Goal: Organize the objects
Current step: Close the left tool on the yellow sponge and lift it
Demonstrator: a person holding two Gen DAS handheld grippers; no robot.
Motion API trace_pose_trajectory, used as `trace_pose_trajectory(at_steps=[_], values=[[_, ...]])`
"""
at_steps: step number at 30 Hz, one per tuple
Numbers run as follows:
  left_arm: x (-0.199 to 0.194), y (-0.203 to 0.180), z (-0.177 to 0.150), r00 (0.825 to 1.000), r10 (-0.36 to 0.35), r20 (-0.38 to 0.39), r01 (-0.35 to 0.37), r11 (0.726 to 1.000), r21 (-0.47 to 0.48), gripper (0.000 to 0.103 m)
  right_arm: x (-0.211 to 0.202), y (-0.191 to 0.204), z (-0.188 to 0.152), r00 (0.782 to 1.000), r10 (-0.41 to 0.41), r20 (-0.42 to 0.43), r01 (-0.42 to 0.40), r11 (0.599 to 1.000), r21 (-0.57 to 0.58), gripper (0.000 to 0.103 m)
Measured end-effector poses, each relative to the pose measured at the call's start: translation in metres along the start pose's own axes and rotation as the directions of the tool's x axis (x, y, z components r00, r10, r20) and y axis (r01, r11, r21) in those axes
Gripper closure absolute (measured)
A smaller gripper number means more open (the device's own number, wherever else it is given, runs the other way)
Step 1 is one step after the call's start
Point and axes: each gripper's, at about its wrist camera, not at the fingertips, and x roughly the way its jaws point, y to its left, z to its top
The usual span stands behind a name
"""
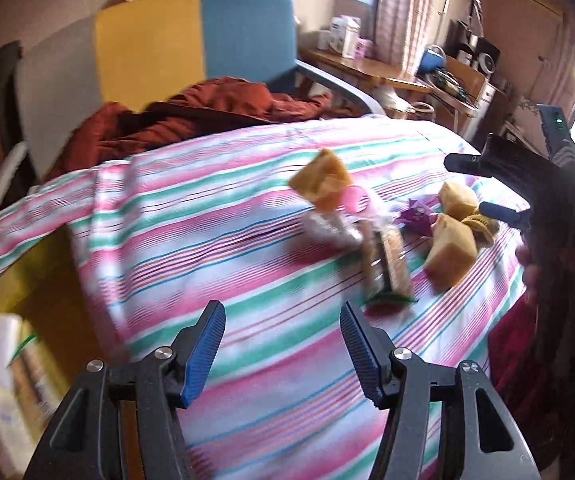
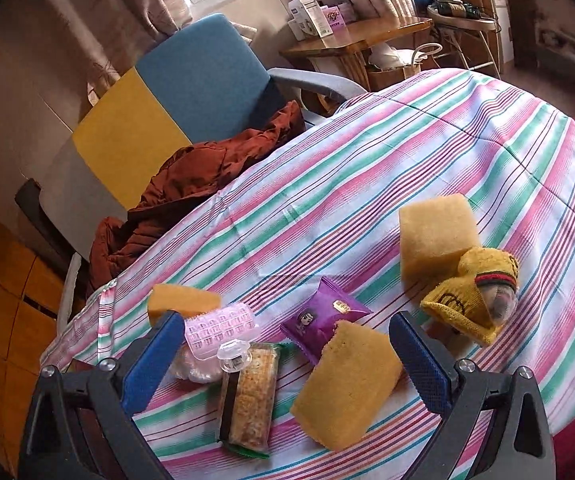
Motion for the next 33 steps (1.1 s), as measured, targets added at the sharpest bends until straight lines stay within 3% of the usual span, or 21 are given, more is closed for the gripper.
trace_pose_trajectory(at_steps=[8, 12, 17, 19, 25, 27, 28, 29, 33], values=[[0.045, -0.002, 0.049, 0.999, -0.048, -0.019, 0.047, 0.998, -0.048, 0.042, 0.008, 0.001, -0.001, 0.998, 0.038, -0.047, -0.037, 0.999, 0.003, 0.0], [0.061, 0.015, 0.078, 0.99, -0.138, -0.036, 0.131, 0.981, -0.141, 0.042, 0.014, 0.007, -0.003, 0.995, 0.056, -0.082, -0.059, 0.998, -0.024, 0.0], [0.092, 0.021, 0.1, 0.967, -0.249, -0.06, 0.23, 0.946, -0.23, 0.04, 0.021, 0.025, -0.012, 0.991, 0.056, -0.123, -0.071, 0.99, -0.12, 0.0], [0.105, 0.02, 0.106, 0.958, -0.275, -0.076, 0.247, 0.933, -0.261, 0.03, 0.024, 0.031, -0.015, 0.99, 0.048, -0.135, -0.069, 0.985, -0.156, 0.0], [0.144, 0.01, 0.12, 0.928, -0.348, -0.136, 0.293, 0.903, -0.313, 0.022, 0.033, 0.033, -0.018, 0.984, 0.028, -0.173, -0.06, 0.982, -0.179, 0.0], [0.153, 0.008, 0.121, 0.933, -0.327, -0.151, 0.272, 0.915, -0.299, 0.027, 0.033, 0.034, -0.019, 0.984, 0.018, -0.175, -0.051, 0.981, -0.185, 0.0], [0.154, 0.009, 0.121, 0.936, -0.323, -0.143, 0.27, 0.915, -0.299, 0.046, 0.034, 0.034, -0.019, 0.984, 0.012, -0.176, -0.046, 0.98, -0.191, 0.0], [0.154, 0.011, 0.12, 0.937, -0.324, -0.134, 0.273, 0.914, -0.3, 0.05, 0.035, 0.034, -0.02, 0.984, 0.007, -0.177, -0.043, 0.98, -0.196, 0.0], [0.144, 0.023, 0.111, 0.935, -0.335, -0.115, 0.289, 0.909, -0.301, 0.054, 0.037, 0.036, -0.021, 0.983, -0.003, -0.182, -0.036, 0.977, -0.211, 0.0]])
